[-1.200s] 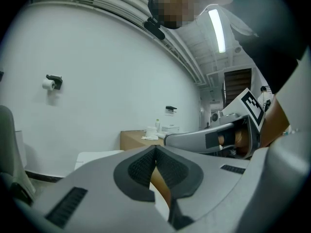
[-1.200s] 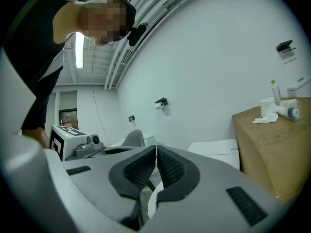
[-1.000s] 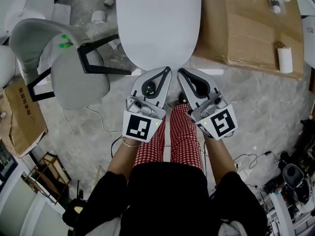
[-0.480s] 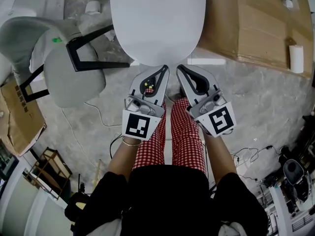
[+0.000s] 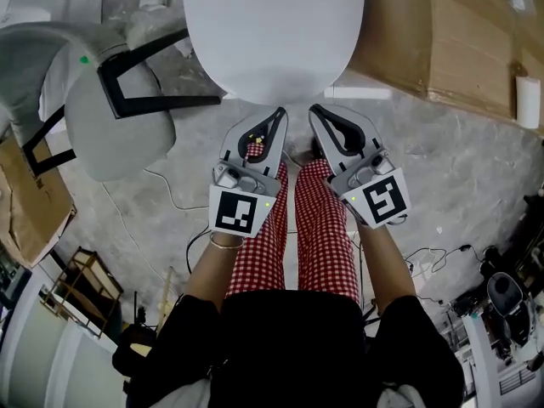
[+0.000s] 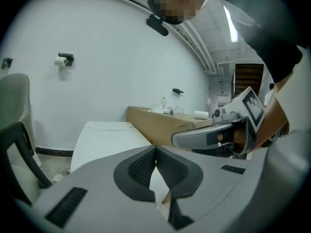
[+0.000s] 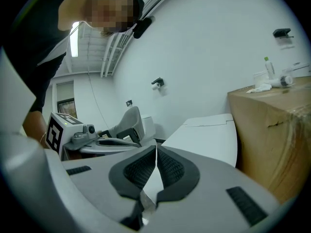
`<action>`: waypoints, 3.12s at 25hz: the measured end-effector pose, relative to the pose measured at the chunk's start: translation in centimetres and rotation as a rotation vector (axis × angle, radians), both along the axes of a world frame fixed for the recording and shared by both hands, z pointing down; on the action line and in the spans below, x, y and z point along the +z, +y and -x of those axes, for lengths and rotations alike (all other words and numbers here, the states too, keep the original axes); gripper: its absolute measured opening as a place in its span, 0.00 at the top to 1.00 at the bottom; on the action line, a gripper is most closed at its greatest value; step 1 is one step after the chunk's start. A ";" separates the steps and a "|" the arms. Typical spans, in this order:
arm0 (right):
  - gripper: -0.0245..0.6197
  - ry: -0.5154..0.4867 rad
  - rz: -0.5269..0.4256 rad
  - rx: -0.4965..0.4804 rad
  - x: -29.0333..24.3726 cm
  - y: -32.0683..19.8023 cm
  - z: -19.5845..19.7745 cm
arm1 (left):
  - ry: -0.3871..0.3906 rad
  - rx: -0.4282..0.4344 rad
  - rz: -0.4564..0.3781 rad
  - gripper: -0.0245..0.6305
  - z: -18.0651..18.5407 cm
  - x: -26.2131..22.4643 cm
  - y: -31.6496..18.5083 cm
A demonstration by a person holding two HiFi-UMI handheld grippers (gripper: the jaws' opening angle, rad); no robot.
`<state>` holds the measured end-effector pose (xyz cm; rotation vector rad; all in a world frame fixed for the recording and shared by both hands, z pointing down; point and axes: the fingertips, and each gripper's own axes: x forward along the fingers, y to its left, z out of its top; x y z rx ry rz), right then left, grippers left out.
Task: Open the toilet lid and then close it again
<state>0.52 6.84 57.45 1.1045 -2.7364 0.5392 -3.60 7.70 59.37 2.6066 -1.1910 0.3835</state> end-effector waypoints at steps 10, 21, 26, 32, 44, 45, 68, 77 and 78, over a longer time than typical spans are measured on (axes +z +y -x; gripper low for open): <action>0.93 0.026 0.012 0.030 3.7 1.2 -0.8 | -0.011 0.008 0.013 0.96 0.0 2.5 1.0; 0.93 0.081 0.049 0.058 8.6 1.2 -2.3 | -0.018 0.011 0.032 0.96 0.0 5.9 1.5; 0.93 0.075 0.097 0.082 10.9 1.6 -2.9 | -0.045 0.041 0.030 0.96 -0.1 7.6 2.0; 0.93 0.091 0.112 0.089 12.9 2.1 -3.0 | -0.032 0.028 0.039 0.96 0.2 8.6 2.3; 0.93 0.109 0.166 0.107 16.7 2.7 -3.1 | -0.033 0.031 0.026 0.96 0.2 10.0 2.4; 0.93 0.110 0.174 0.110 16.9 2.7 -3.1 | -0.034 0.033 0.024 0.96 0.2 10.0 2.3; 0.93 0.156 0.211 0.098 17.6 2.0 -3.1 | -0.050 0.028 0.018 0.96 0.0 9.6 2.1; 0.93 0.193 0.200 0.074 16.3 2.2 -3.2 | -0.057 0.025 0.033 0.96 0.3 9.2 2.4; 0.93 0.196 0.199 0.071 16.2 2.1 -3.1 | -0.056 0.024 0.032 0.96 0.4 9.1 2.3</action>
